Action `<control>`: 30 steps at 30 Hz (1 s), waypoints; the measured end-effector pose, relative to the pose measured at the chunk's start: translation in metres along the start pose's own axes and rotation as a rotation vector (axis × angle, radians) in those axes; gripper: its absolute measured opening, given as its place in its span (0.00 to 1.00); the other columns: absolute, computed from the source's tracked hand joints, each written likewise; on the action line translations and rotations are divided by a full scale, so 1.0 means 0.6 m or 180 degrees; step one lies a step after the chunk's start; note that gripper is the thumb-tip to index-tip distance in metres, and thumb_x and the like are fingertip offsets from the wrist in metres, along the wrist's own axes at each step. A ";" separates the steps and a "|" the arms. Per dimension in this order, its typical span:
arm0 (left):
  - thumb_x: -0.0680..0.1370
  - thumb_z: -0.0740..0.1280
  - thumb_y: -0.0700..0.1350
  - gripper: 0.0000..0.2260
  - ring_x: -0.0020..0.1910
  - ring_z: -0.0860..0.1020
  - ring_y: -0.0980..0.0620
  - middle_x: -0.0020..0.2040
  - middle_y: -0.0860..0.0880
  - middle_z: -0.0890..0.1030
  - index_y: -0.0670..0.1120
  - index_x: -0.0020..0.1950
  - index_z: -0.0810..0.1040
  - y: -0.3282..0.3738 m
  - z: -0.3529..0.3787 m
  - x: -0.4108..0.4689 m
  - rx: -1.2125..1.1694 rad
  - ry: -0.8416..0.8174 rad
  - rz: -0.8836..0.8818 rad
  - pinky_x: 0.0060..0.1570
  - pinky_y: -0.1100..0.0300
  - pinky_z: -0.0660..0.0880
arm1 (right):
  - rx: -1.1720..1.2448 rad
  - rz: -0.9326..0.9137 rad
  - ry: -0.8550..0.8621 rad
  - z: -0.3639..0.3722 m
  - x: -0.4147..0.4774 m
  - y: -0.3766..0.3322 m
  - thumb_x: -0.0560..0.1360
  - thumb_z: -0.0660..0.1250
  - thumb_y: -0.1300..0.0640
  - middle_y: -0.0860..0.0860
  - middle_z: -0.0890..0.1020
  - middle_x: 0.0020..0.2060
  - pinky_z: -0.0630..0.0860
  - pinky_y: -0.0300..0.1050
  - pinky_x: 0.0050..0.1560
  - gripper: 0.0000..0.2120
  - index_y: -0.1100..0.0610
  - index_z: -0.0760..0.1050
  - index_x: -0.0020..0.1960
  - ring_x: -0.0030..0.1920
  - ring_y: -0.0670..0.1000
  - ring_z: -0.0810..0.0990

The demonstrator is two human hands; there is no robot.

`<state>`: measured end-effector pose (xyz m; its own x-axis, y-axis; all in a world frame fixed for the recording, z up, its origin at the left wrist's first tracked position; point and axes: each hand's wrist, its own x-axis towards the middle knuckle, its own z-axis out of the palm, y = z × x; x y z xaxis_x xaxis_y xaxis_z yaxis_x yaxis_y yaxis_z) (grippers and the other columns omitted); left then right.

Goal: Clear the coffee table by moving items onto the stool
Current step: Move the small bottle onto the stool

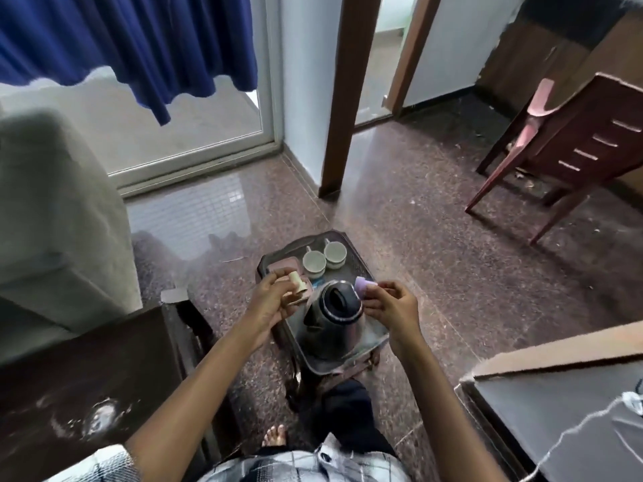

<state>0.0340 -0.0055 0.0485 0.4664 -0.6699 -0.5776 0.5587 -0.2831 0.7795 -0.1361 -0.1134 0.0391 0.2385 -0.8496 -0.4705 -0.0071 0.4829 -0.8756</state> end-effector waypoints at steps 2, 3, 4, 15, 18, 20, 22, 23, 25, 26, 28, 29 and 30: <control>0.77 0.61 0.35 0.11 0.38 0.77 0.53 0.42 0.48 0.79 0.51 0.46 0.76 0.016 0.028 0.031 0.0010 0.0142 0.0073 0.32 0.64 0.74 | 0.0016 0.0051 -0.0074 -0.002 0.063 -0.022 0.71 0.69 0.68 0.56 0.77 0.31 0.72 0.36 0.23 0.07 0.60 0.71 0.41 0.22 0.46 0.75; 0.77 0.61 0.36 0.10 0.39 0.77 0.53 0.43 0.47 0.79 0.51 0.46 0.76 0.023 0.042 0.046 0.0014 0.0233 0.0085 0.34 0.63 0.74 | -0.0091 0.0061 -0.0121 -0.004 0.094 -0.033 0.71 0.69 0.69 0.55 0.76 0.30 0.72 0.36 0.23 0.09 0.59 0.71 0.40 0.22 0.45 0.74; 0.77 0.62 0.36 0.10 0.40 0.77 0.53 0.44 0.47 0.79 0.51 0.47 0.75 0.030 0.055 0.061 -0.0007 0.0324 0.0101 0.37 0.61 0.74 | -0.0315 0.0049 -0.0164 -0.005 0.127 -0.043 0.70 0.70 0.68 0.54 0.76 0.30 0.72 0.35 0.23 0.10 0.59 0.71 0.39 0.22 0.45 0.74; 0.75 0.65 0.32 0.11 0.42 0.78 0.52 0.45 0.48 0.79 0.46 0.52 0.76 0.056 0.123 0.140 0.0222 0.0990 0.0053 0.43 0.59 0.76 | -0.2003 0.0847 -0.0643 0.052 0.383 0.076 0.63 0.75 0.68 0.51 0.73 0.24 0.74 0.40 0.27 0.15 0.57 0.70 0.29 0.25 0.47 0.71; 0.75 0.64 0.31 0.12 0.41 0.77 0.54 0.44 0.49 0.79 0.49 0.48 0.76 0.052 0.123 0.145 0.0137 0.1177 0.0062 0.37 0.64 0.77 | -0.2267 0.1159 -0.0586 0.059 0.434 0.141 0.61 0.76 0.68 0.55 0.75 0.26 0.78 0.51 0.37 0.16 0.57 0.71 0.25 0.30 0.51 0.75; 0.76 0.64 0.31 0.12 0.41 0.77 0.54 0.45 0.48 0.79 0.45 0.54 0.76 0.050 0.119 0.146 0.0016 0.1336 0.0047 0.33 0.68 0.76 | -0.2312 0.1310 -0.0544 0.057 0.468 0.191 0.59 0.77 0.67 0.58 0.78 0.28 0.78 0.52 0.38 0.14 0.58 0.72 0.25 0.33 0.54 0.77; 0.75 0.65 0.32 0.14 0.42 0.77 0.54 0.48 0.46 0.79 0.43 0.59 0.74 0.048 0.113 0.145 -0.0015 0.1448 0.0046 0.34 0.68 0.76 | -0.2318 0.1363 -0.0545 0.050 0.524 0.272 0.55 0.78 0.63 0.61 0.82 0.33 0.80 0.54 0.40 0.11 0.60 0.75 0.28 0.35 0.56 0.81; 0.75 0.65 0.32 0.14 0.42 0.78 0.54 0.49 0.46 0.79 0.43 0.60 0.75 0.047 0.110 0.144 -0.0015 0.1489 0.0052 0.35 0.67 0.76 | -0.2334 0.1379 -0.0582 0.050 0.537 0.290 0.53 0.77 0.61 0.61 0.84 0.36 0.81 0.55 0.41 0.11 0.61 0.77 0.30 0.36 0.57 0.82; 0.75 0.65 0.33 0.13 0.42 0.78 0.54 0.48 0.48 0.80 0.45 0.58 0.75 0.046 0.103 0.139 -0.0067 0.1541 0.0073 0.37 0.65 0.76 | -0.2379 0.1436 -0.0612 0.057 0.539 0.297 0.51 0.77 0.58 0.61 0.84 0.37 0.80 0.52 0.38 0.15 0.62 0.79 0.35 0.37 0.57 0.82; 0.75 0.66 0.33 0.13 0.43 0.78 0.54 0.47 0.49 0.80 0.46 0.56 0.75 0.045 0.099 0.138 -0.0113 0.1569 0.0086 0.39 0.63 0.76 | -0.2385 0.1459 -0.0624 0.065 0.532 0.285 0.53 0.78 0.60 0.60 0.83 0.38 0.79 0.51 0.36 0.14 0.61 0.78 0.37 0.37 0.57 0.81; 0.75 0.66 0.33 0.12 0.44 0.77 0.54 0.47 0.50 0.80 0.48 0.53 0.76 0.041 0.090 0.135 -0.0171 0.1629 0.0084 0.42 0.60 0.75 | -0.2519 0.1403 -0.0633 0.074 0.530 0.287 0.58 0.78 0.62 0.61 0.83 0.39 0.81 0.54 0.40 0.13 0.58 0.77 0.39 0.40 0.58 0.82; 0.75 0.66 0.33 0.12 0.44 0.77 0.55 0.47 0.49 0.80 0.49 0.51 0.76 0.038 0.086 0.134 -0.0190 0.1647 0.0078 0.42 0.61 0.74 | -0.2629 0.1375 -0.0668 0.077 0.530 0.288 0.58 0.78 0.61 0.61 0.84 0.41 0.82 0.57 0.43 0.14 0.58 0.77 0.40 0.42 0.59 0.83; 0.75 0.66 0.33 0.12 0.43 0.77 0.55 0.47 0.49 0.80 0.49 0.51 0.77 0.034 0.083 0.135 -0.0203 0.1649 0.0076 0.41 0.62 0.74 | -0.2729 0.1378 -0.0730 0.075 0.535 0.293 0.57 0.78 0.60 0.61 0.84 0.42 0.81 0.59 0.45 0.15 0.57 0.76 0.39 0.43 0.60 0.83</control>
<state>0.0488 -0.0998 0.0299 0.7487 -0.2435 -0.6166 0.5770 -0.2186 0.7869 -0.0170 -0.2916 -0.2610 0.2311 -0.5302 -0.8158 -0.8180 0.3481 -0.4579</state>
